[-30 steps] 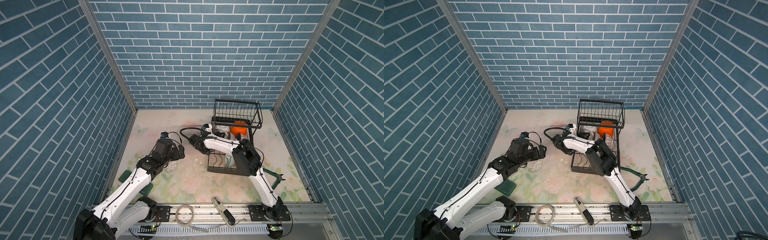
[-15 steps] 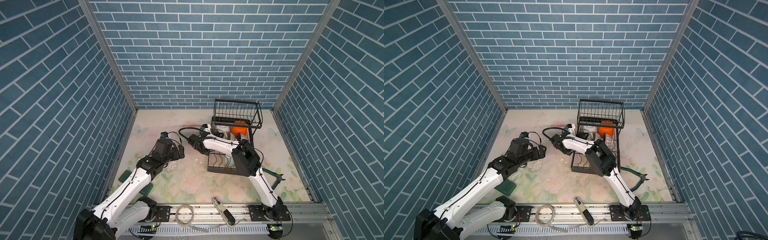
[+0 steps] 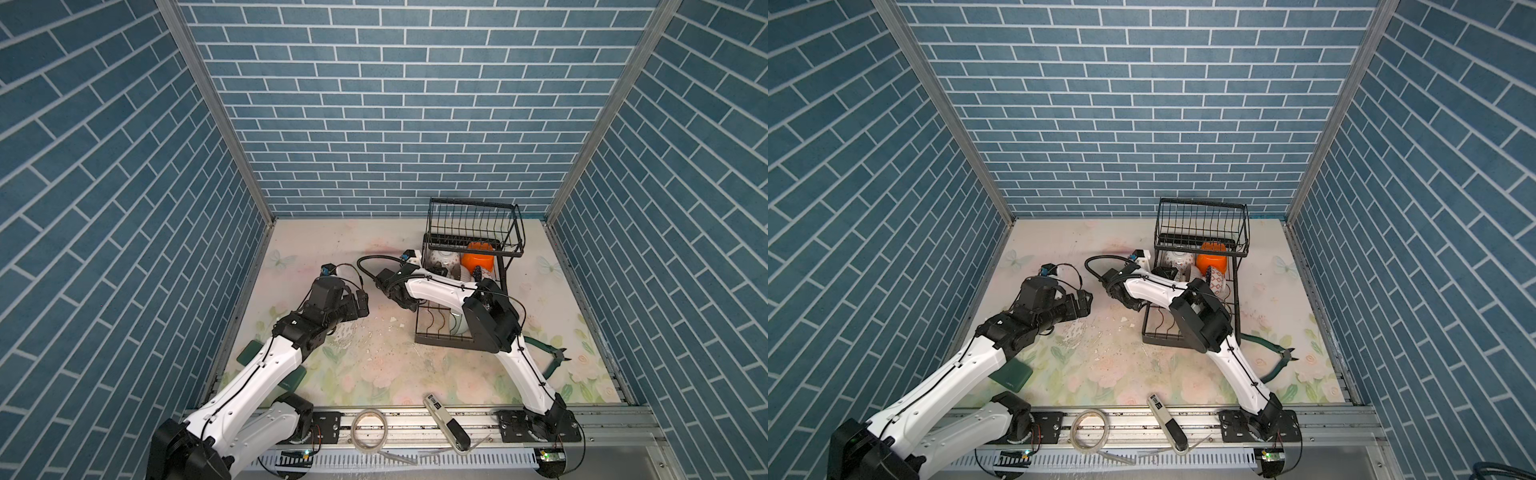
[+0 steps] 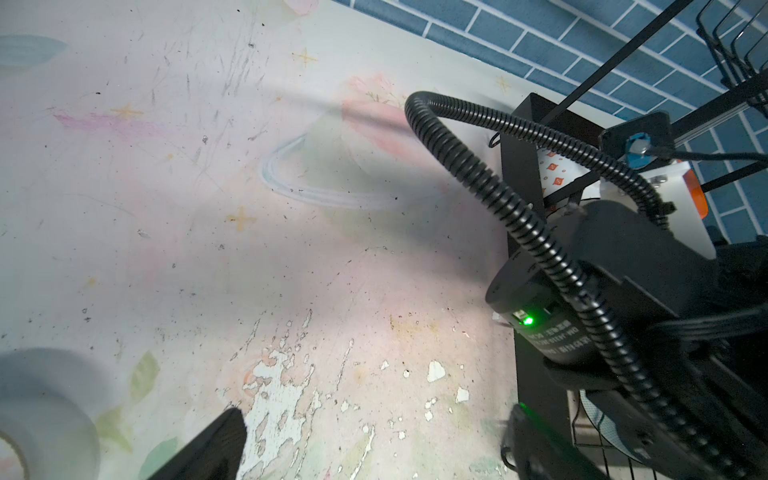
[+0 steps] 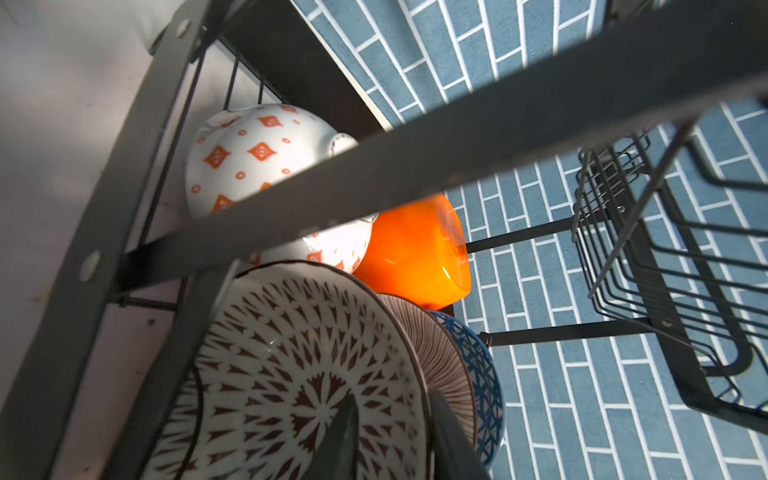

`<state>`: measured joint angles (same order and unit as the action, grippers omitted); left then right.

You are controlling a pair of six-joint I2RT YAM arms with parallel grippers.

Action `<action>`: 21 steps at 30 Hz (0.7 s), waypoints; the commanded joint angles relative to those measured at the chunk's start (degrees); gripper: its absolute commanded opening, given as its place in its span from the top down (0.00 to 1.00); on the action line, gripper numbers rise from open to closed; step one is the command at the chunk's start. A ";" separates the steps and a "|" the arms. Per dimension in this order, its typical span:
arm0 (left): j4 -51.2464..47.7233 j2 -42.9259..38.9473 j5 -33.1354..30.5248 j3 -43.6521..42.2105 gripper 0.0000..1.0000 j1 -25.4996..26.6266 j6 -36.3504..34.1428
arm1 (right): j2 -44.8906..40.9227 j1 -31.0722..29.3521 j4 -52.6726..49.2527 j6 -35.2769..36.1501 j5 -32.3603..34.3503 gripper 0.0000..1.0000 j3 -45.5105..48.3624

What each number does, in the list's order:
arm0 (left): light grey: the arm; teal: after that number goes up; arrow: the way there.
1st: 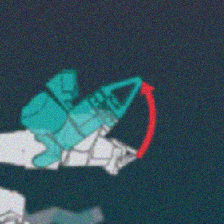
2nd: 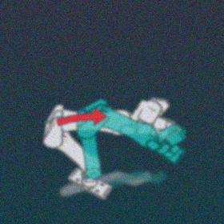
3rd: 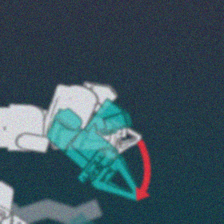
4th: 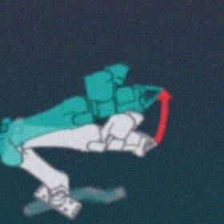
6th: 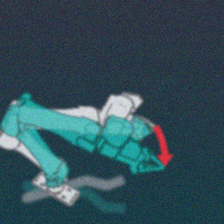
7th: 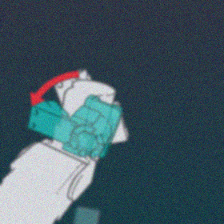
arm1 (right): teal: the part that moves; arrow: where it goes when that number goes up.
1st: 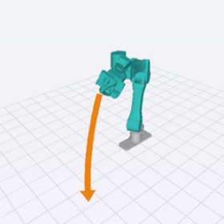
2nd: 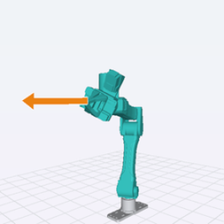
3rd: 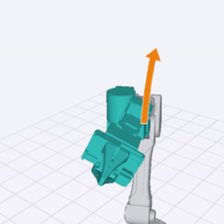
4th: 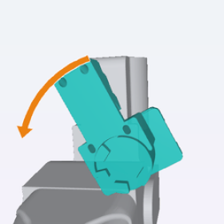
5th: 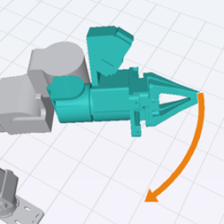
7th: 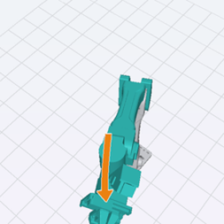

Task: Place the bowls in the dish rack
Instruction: 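Lower the bowl into the rack slot beside the striped bowl with the right gripper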

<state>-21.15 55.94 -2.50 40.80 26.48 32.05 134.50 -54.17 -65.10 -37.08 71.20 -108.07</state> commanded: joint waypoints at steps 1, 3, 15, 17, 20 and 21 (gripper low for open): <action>-0.56 -0.67 0.13 -0.63 0.00 -0.43 -0.94 | -0.10 -0.32 -0.31 -0.99 -1.09 0.63 -1.25; -0.61 -0.70 0.14 -0.61 0.00 -0.40 -0.94 | -0.75 -0.32 0.29 -0.68 -1.85 0.57 -0.94; -1.75 -2.51 -0.30 -0.63 0.00 -0.46 -0.85 | -8.42 -0.31 9.70 4.12 -11.40 0.29 4.12; -1.88 -2.84 -0.40 -0.63 0.00 -0.48 -0.85 | -10.50 -0.28 10.47 4.21 -12.33 0.28 5.04; -2.06 -3.06 -0.37 -2.02 0.00 -0.51 -0.70 | -13.32 -0.32 12.79 4.61 -14.29 0.27 7.32; -2.06 -3.13 -0.44 -2.12 0.00 -0.49 -0.62 | -14.12 -0.32 13.42 4.73 -14.94 0.27 7.89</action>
<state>-22.00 53.32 -2.52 39.79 26.37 32.05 124.70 -54.26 -54.06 -32.56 58.83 -102.48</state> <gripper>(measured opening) 0.997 0.730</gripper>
